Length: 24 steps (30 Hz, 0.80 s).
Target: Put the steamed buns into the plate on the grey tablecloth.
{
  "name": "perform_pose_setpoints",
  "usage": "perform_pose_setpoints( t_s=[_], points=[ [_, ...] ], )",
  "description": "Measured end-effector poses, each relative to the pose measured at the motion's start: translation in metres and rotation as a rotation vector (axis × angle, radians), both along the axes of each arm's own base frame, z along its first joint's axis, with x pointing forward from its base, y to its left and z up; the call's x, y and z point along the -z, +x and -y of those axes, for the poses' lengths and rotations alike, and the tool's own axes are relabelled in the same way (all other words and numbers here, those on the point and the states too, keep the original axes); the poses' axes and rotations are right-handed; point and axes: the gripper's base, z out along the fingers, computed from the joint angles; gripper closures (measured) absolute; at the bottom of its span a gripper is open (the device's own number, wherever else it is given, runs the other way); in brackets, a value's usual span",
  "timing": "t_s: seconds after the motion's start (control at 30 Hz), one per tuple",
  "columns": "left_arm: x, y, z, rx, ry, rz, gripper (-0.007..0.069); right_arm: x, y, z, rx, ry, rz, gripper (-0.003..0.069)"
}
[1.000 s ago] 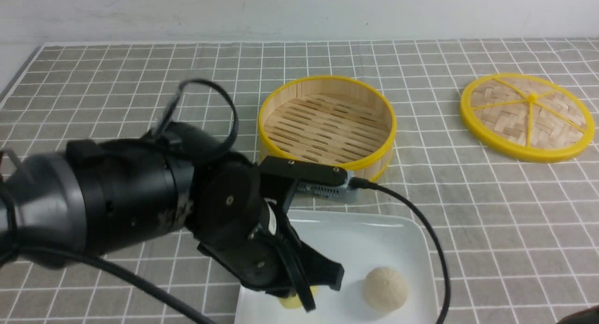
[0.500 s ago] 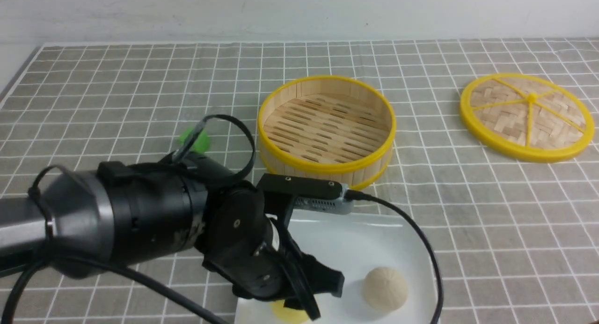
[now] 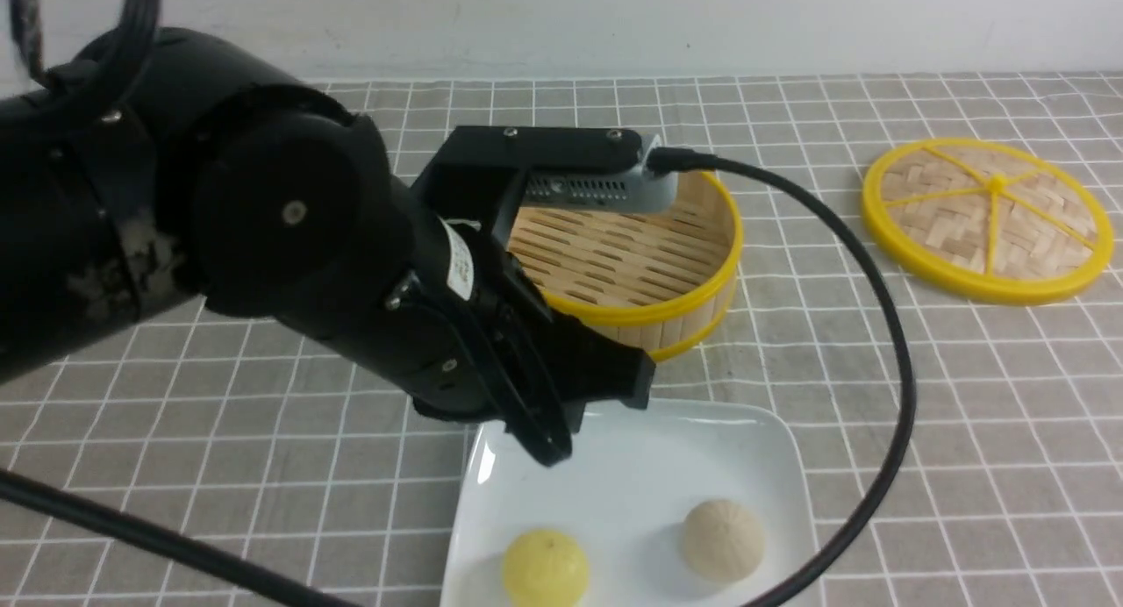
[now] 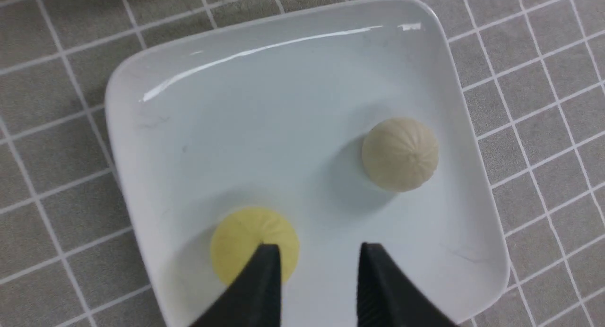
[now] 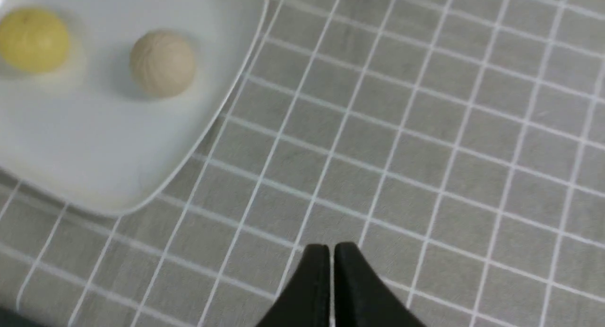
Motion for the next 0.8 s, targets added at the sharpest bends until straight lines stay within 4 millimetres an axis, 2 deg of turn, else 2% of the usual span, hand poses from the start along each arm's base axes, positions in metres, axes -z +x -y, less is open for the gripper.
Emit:
perform_pose_setpoints(
  t_s=[0.03,0.07,0.1,0.2,0.33,0.5,0.67,0.8],
  points=[
    [-0.001,-0.001,-0.001,0.0,0.006,-0.003,0.0477,0.002,-0.006,0.006,0.027,0.033,0.055,0.0626],
    [0.0,-0.001,-0.001,0.001,0.01,-0.006,0.0496,0.003,-0.008,0.008,0.035,0.047,0.078,0.0626],
    [0.0,-0.001,-0.002,0.001,0.018,-0.012,0.0573,0.011,-0.015,0.015,0.051,0.123,0.197,0.0626],
    [0.0,-0.002,-0.002,0.001,0.023,-0.017,0.0619,0.032,-0.014,0.013,0.028,0.218,0.342,0.0626],
    [0.0,-0.002,-0.002,0.001,0.023,-0.017,0.0623,0.047,-0.005,0.003,-0.023,0.289,0.496,0.0626],
    [0.0,-0.002,-0.002,0.001,0.024,-0.019,0.0623,0.046,0.001,-0.004,-0.078,0.32,0.646,0.0626],
    [0.0,-0.002,-0.003,0.002,0.029,-0.014,0.0623,0.044,0.001,-0.004,-0.082,0.325,0.664,0.0626],
    [0.0,-0.001,-0.003,0.003,0.041,-0.002,0.0623,0.05,0.001,-0.003,-0.072,0.287,0.607,0.0626]
  ],
)
